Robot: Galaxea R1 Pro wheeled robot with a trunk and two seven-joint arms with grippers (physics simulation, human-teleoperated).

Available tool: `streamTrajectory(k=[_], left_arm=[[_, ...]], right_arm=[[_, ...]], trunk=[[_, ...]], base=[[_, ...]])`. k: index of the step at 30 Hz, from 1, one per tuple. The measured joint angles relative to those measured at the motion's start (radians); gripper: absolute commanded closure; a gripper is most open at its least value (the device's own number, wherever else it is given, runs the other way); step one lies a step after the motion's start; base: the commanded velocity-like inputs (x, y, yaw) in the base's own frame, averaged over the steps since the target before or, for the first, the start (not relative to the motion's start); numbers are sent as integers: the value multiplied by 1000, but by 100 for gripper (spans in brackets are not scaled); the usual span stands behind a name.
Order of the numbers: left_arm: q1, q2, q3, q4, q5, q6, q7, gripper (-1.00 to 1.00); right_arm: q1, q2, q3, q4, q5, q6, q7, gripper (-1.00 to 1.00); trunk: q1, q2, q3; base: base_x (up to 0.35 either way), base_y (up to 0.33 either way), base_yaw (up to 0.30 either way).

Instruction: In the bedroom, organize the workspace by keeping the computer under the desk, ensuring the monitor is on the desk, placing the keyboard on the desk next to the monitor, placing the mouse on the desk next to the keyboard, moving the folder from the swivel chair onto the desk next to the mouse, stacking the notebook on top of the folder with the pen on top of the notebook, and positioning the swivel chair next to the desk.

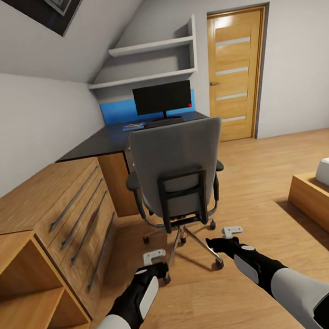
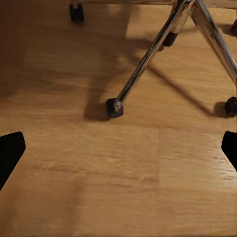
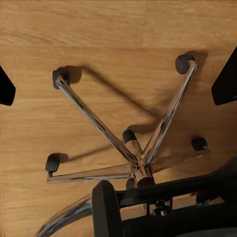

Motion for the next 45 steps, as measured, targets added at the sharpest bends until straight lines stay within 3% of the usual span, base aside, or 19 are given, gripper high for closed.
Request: streamTrajectory(k=[6, 11, 18, 36, 39, 40, 45], left_arm=[[0, 0, -3, 119, 9, -186, 0, -100], [0, 0, -4, 144, 5, -257, 0, -100], [0, 0, -4, 148, 3, -275, -2, -100], [0, 0, -7, 156, 3, -277, -1, -100], [0, 0, -7, 156, 2, -277, -1, -100], [0, 0, -7, 156, 2, -277, -1, -100], [0, 0, -7, 155, 2, -279, -1, -100]], right_arm=[[1, 0, 0, -1, 31, -24, 1, -100], [3, 1, 0, -2, 46, -68, 2, -100], [4, 0, -1, -1, 50, -102, 2, -100], [4, 5, 5, 6, 50, -105, 4, -100], [4, 6, 6, 6, 58, -106, 4, -100], [4, 7, 7, 7, 88, -106, 5, -100], [4, 10, 8, 8, 115, -106, 5, -100]], trunk=[[23, -42, -19], [42, -77, -34], [46, -84, -38], [46, -84, -38], [46, -84, -38], [46, -84, -38], [46, -84, -38]], base=[[0, 0, 0], [0, 0, 0], [0, 0, 0], [44, -46, 0], [85, -74, 0], [24, -21, 0], [12, -11, 0]])
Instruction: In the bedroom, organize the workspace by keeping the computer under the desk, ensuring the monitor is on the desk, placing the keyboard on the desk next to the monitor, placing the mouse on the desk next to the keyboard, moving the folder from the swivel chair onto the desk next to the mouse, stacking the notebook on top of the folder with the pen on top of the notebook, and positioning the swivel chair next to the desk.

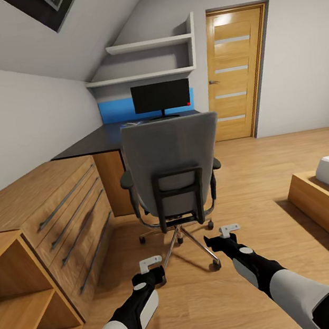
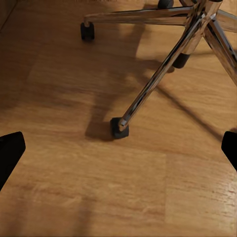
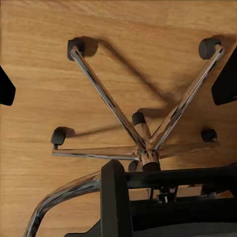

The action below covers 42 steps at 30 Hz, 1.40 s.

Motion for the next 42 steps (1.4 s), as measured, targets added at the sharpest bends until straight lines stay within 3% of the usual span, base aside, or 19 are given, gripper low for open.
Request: streamTrajectory(k=[13, 19, 26, 42], left_arm=[[0, 0, -2, -7, 0, -2, -2, -100], [0, 0, -4, -8, 0, -1, 0, -100], [0, 0, -3, -8, 0, -1, 0, -100], [0, 0, -4, -5, 0, 0, 0, -100]], right_arm=[[1, -1, 2, 0, 11, 0, 1, -100], [0, -2, 2, 0, 12, -1, 1, -100], [1, -2, 2, 0, 12, -2, 0, -100], [2, -2, 5, 1, 19, -3, 2, -100]], trunk=[[0, 0, 0], [23, -42, -19], [23, -42, -19], [23, -42, -19]], base=[[1, -1, 0], [0, 0, 0], [1, 0, 0], [247, 0, 0]])
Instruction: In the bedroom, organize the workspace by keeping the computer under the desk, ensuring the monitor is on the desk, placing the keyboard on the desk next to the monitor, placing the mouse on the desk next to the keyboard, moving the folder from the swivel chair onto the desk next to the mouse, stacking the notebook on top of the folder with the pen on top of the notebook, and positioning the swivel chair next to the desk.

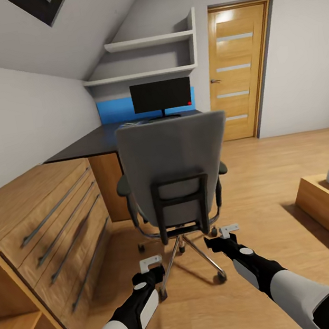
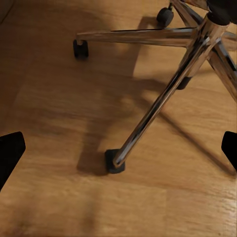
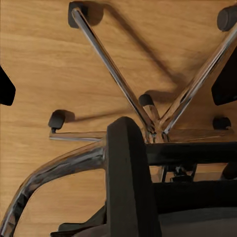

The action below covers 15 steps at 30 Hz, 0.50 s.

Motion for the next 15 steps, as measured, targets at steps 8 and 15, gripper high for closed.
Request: streamTrajectory(k=[8, 15], left_arm=[[0, 0, -11, 4, 0, 0, -3, -100], [0, 0, -17, 7, 0, -1, -3, -100]], right_arm=[[5, 0, 0, 0, 62, 0, 77, -100], [6, -1, -1, 0, 75, -1, 131, -100]], trunk=[[0, 0, 0], [0, 0, 0]], base=[[62, 0, 0], [5, 0, 0]])
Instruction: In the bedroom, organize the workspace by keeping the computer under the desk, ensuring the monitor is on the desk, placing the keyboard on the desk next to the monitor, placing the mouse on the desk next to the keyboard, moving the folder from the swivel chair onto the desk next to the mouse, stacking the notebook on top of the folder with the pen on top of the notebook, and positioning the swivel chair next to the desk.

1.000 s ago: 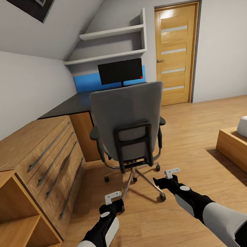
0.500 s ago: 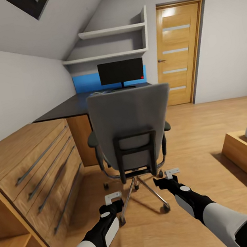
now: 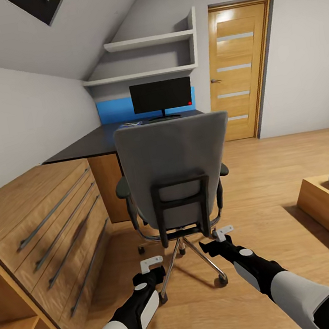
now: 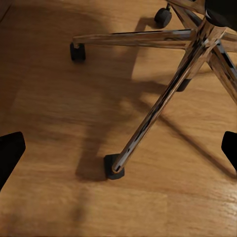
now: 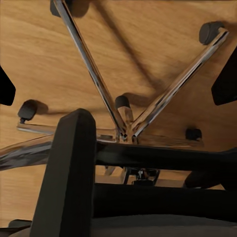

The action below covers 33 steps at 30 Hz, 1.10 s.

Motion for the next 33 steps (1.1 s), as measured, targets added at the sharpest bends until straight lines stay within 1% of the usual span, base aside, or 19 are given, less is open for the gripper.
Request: streamTrajectory(k=[5, 6, 11, 17, 18, 23, 27, 29, 31, 33], left_arm=[[0, 0, -16, 0, 0, 0, -3, -100], [0, 0, -32, -3, 0, 1, -8, -100], [0, 0, -44, -27, 1, 5, -16, -100], [0, 0, -49, -95, 5, 37, -17, -100], [-1, 0, -50, -153, 6, 81, -17, -100], [0, 0, -49, -213, 6, 115, -17, -100], [0, 0, -48, -227, 6, 119, -18, -100], [0, 0, -56, -226, 5, 111, -18, -100], [0, 0, -74, -225, 6, 81, -18, -100], [0, 0, -84, -219, 7, 58, -17, -100]], right_arm=[[0, 0, 0, 1, 1, 0, 5, -100], [1, -1, 0, 1, 1, 0, 6, -100], [1, -2, 0, 1, 2, 0, 7, -100], [1, -3, 0, 2, 2, 0, 7, -100], [1, -3, 0, 2, 2, 0, 6, -100], [1, -3, 0, 2, 2, 0, 6, -100], [1, -3, 0, 2, 2, 0, 6, -100], [1, -3, 0, 3, 2, 0, 5, -100], [1, -1, 0, 3, 2, 0, 5, -100], [1, 0, 1, 5, 2, 0, 5, -100]], trunk=[[0, 0, 0], [0, 0, 0], [0, 0, 0], [0, 0, 0], [0, 0, 0], [0, 0, 0], [0, 0, 0], [0, 0, 0], [0, 0, 0], [0, 0, 0]], base=[[1, 0, 0], [0, 0, 0], [0, 0, 0], [0, 0, 0], [0, 0, 0], [0, 0, 0], [0, 0, 0], [0, 0, 0], [0, 0, 0], [48, 0, 0]])
